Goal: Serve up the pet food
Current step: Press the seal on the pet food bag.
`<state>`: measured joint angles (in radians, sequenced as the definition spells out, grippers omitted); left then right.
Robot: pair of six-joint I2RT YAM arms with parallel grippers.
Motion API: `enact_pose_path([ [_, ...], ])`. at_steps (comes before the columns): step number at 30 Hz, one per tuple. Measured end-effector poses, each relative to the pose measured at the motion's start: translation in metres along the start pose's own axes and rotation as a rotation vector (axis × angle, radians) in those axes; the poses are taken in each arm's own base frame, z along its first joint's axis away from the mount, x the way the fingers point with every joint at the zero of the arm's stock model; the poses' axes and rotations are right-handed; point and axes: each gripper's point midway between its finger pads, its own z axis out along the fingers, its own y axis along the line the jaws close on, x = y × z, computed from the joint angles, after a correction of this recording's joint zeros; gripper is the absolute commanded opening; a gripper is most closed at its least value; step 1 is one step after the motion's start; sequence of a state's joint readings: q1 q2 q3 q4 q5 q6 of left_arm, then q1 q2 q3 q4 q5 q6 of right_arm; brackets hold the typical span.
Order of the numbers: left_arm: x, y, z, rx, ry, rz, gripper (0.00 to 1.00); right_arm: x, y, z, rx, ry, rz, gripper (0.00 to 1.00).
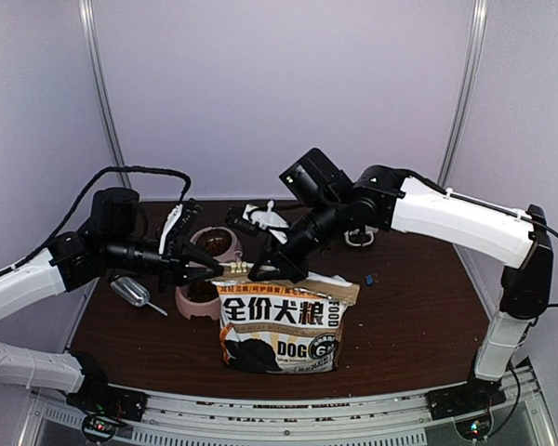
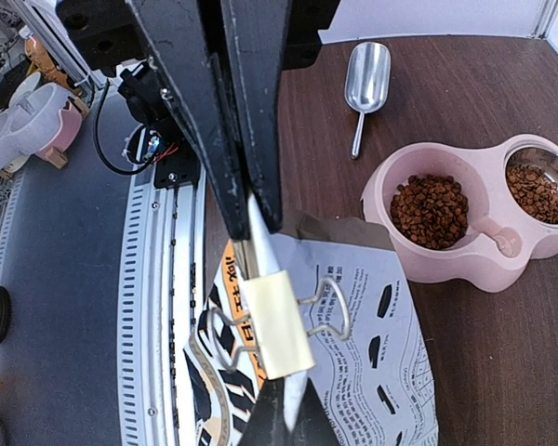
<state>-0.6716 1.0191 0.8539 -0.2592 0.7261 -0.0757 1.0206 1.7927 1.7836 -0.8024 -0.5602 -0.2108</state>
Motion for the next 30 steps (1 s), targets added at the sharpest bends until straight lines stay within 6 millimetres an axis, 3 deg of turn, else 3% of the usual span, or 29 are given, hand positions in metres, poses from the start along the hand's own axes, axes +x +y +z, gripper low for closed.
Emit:
enact_pose_path([
  [6, 0.002, 0.006, -0.014, 0.012, 0.029, -0.040, 0.00, 0.000, -0.001, -0.001, 0.001, -0.010, -0.002, 0.19],
  [14, 0.006, 0.021, -0.035, -0.022, 0.048, -0.085, 0.00, 0.035, -0.006, -0.017, 0.026, 0.038, 0.055, 0.47],
  [17, 0.006, 0.021, -0.035, -0.018, 0.050, -0.084, 0.00, 0.047, -0.005, -0.021, 0.042, 0.067, 0.070, 0.50],
  [26, 0.006, 0.020, -0.038, -0.026, 0.072, -0.077, 0.00, 0.062, -0.004, -0.039, 0.112, 0.095, 0.062, 0.37],
  [29, 0.007, 0.021, -0.039, -0.038, 0.083, -0.070, 0.01, 0.066, -0.003, -0.041, 0.109, 0.101, 0.062, 0.25],
  [30, 0.007, 0.021, -0.040, -0.043, 0.089, -0.068, 0.08, 0.067, -0.003, -0.041, 0.105, 0.101, 0.065, 0.20],
])
